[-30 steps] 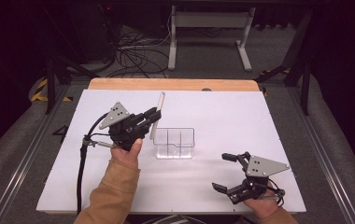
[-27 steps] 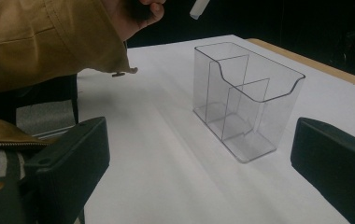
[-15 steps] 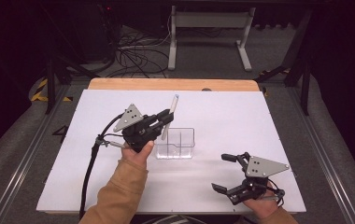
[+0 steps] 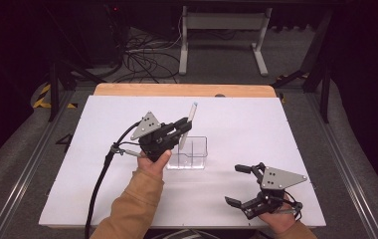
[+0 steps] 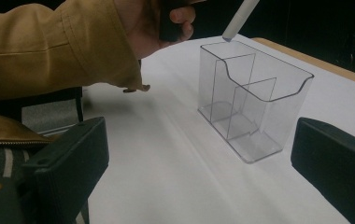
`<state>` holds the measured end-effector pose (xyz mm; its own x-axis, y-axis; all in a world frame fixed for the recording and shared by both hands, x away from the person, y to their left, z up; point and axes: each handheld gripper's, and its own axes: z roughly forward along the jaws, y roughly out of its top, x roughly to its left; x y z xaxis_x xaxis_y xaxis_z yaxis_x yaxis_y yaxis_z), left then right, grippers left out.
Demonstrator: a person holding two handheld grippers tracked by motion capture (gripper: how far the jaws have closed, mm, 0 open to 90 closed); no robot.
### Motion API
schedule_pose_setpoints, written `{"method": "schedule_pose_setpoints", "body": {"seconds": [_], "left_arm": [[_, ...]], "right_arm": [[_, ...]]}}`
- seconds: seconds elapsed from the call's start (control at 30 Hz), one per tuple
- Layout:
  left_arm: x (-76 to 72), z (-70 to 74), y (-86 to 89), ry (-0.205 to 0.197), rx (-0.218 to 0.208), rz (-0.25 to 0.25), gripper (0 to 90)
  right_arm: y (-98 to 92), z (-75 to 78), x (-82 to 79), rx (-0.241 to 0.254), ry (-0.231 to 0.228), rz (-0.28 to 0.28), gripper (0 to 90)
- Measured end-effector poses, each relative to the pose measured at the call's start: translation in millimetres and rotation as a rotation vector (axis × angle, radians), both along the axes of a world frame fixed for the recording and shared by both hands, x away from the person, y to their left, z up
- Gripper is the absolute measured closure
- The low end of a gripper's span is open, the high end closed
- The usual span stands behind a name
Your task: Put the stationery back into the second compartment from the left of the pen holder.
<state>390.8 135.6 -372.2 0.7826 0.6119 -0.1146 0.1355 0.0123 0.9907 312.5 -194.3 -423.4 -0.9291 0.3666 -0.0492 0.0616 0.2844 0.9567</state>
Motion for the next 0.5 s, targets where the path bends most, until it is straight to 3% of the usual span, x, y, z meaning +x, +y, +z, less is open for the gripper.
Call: {"method": "schedule_pose_setpoints", "body": {"seconds": [0.5], "left_arm": [[5.7,-13.1,-6.2,0.006,0.015,0.018,78.0]], "right_arm": [[0.8,-0.7,-0.1,-0.003,0.0,0.007,4.7]]}}
